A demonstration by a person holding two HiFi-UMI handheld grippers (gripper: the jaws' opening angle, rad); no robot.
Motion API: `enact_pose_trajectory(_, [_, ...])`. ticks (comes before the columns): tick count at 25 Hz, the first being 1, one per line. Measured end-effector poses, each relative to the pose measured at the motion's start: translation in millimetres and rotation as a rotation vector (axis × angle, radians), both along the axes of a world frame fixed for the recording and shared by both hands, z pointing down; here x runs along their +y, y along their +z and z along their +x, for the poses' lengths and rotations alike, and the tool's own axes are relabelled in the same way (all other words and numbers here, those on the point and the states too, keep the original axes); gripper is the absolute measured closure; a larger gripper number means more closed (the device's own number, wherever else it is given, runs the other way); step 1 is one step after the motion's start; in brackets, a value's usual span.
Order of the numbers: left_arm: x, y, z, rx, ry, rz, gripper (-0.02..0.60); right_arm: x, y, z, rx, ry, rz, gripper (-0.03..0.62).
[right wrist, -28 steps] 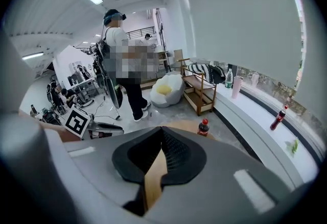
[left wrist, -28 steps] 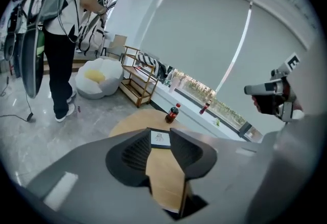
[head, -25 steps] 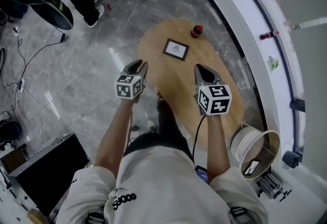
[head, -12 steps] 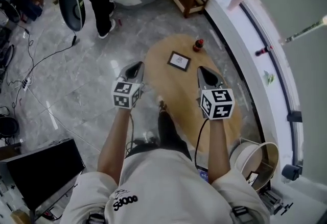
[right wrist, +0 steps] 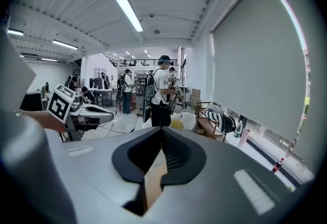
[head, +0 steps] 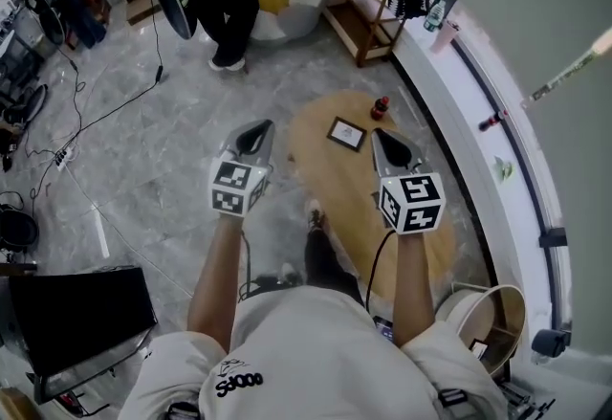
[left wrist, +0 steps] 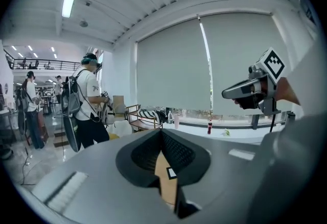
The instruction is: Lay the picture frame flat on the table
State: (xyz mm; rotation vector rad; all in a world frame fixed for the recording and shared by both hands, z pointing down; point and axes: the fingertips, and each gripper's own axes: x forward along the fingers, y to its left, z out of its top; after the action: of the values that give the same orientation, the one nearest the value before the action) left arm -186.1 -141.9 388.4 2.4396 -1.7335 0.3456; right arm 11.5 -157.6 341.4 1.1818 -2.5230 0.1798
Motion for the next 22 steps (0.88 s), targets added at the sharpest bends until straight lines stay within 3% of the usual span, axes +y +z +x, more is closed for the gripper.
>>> enact_pose_trajectory(10, [73, -68, -4, -0.065, -0.019, 0.136, 0.571, 65, -47, -19, -0.014, -0.067, 0.089, 0.591])
enact_pose_trajectory(14, [99, -91, -7, -0.046, -0.021, 0.189, 0.572, 88, -65, -26, -0.004, -0.078, 0.134, 0.591])
enact_pose_trajectory(22, [142, -114, -2, -0.114, -0.010, 0.222, 0.571, 122, -96, -43, -0.020, -0.134, 0.205, 0.591])
